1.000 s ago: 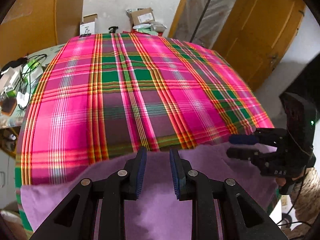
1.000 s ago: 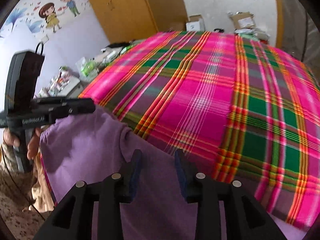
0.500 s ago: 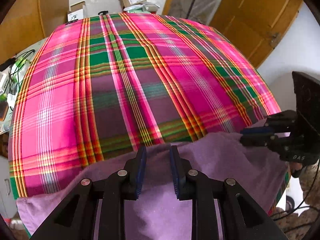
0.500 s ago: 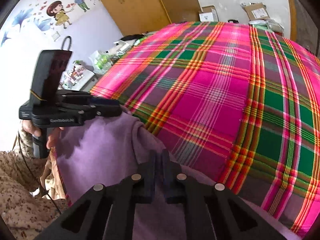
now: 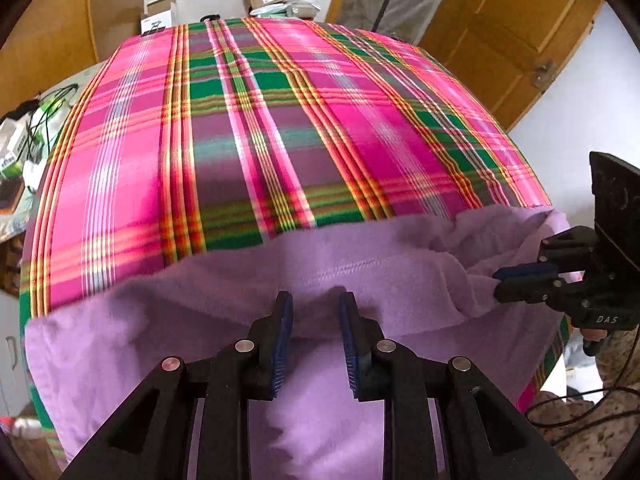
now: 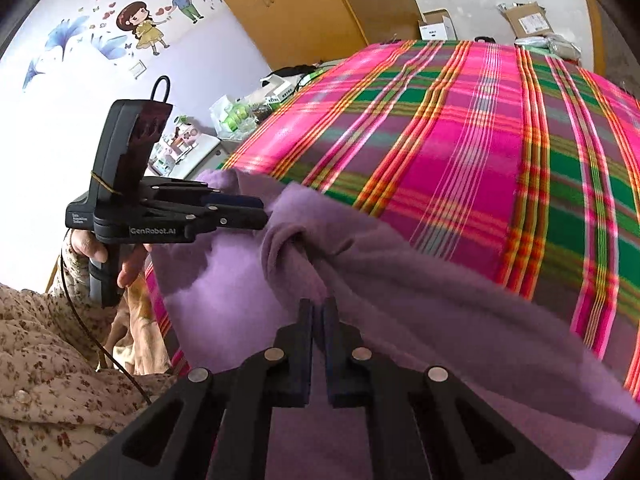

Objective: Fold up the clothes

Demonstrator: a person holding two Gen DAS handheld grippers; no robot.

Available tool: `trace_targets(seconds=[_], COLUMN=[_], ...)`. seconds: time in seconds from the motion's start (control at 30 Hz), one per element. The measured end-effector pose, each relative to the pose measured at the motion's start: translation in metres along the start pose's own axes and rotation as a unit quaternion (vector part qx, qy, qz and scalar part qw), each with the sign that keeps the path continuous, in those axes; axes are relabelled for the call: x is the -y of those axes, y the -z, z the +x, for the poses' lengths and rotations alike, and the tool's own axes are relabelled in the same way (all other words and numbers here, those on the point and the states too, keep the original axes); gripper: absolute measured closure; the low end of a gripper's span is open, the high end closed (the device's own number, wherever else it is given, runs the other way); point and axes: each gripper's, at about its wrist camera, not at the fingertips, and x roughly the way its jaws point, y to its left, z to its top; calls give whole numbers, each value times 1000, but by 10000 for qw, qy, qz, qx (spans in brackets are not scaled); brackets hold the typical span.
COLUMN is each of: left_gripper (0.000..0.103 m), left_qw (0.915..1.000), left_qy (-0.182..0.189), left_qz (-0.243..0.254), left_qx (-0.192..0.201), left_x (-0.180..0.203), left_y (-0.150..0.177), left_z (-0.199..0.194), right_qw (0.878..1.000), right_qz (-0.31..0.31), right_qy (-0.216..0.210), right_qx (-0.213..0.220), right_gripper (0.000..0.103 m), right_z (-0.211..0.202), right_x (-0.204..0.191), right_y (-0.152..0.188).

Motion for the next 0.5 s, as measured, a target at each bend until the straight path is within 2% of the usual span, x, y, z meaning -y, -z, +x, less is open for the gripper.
trace_targets(seconds=[0.27, 0.37, 0.5], left_gripper=[78, 78, 78], left_qw=[9999, 9999, 9999], left_qy=[-63, -122, -57], left_qz=[-113, -91, -79], left_qx=[-78, -72, -23], left_x=[-4, -2, 3], left_y=[13, 13, 10], left_z=[4, 4, 4], right_qw=[9995, 9994, 9959], right_qz=[155, 257, 727], right_qy=[-78, -109, -536], right_qx=[-264, -224, -43], right_gripper=[97, 96, 90], right_z=[16, 10, 4], right_x=[-1, 3, 16], right_y=[9, 4, -9])
